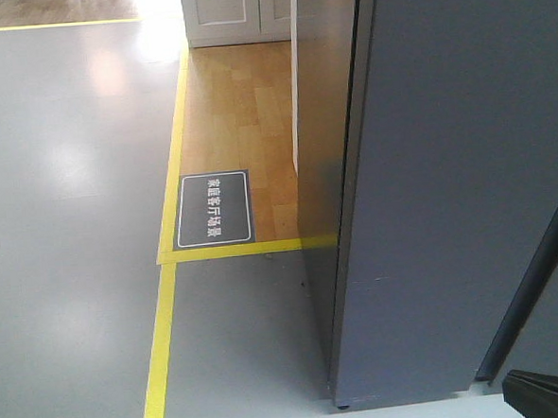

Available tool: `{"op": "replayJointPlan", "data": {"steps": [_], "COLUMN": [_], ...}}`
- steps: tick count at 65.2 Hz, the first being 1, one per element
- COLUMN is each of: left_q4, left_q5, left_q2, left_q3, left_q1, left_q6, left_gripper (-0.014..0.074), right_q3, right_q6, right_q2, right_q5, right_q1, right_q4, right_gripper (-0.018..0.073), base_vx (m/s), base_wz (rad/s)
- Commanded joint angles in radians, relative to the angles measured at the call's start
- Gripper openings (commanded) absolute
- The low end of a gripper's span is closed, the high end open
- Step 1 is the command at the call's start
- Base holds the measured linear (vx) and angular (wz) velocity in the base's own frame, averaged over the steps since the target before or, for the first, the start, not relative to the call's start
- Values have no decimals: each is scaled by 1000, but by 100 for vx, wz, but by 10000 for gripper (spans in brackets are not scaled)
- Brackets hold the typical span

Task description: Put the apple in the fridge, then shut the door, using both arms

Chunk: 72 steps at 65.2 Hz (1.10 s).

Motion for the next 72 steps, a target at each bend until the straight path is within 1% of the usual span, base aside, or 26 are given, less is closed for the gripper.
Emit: {"op": "replayJointPlan", "data": {"steps": [1,68,72], "left_q4": [-67,-64,-64], "left_q5": [-75,-73,-73], "left_q2": [-16,-15,-15], "left_q3": [-16,-18,-18], "left_q1": [-1,-1,-1], "left_q6": [35,35,35], "left_gripper": [-6,-6,-6], "right_q3": [-23,-23,-23], "right_q6": [-7,-7,-7], "right_q2": [6,6,3], "right_q5": [-33,-33,-55], "right_q1": [-1,1,10], "right_q4": [41,41,32], "right_gripper": [-3,-3,-3], "base_vx": [0,0,0], "base_wz": [0,0,0]}}
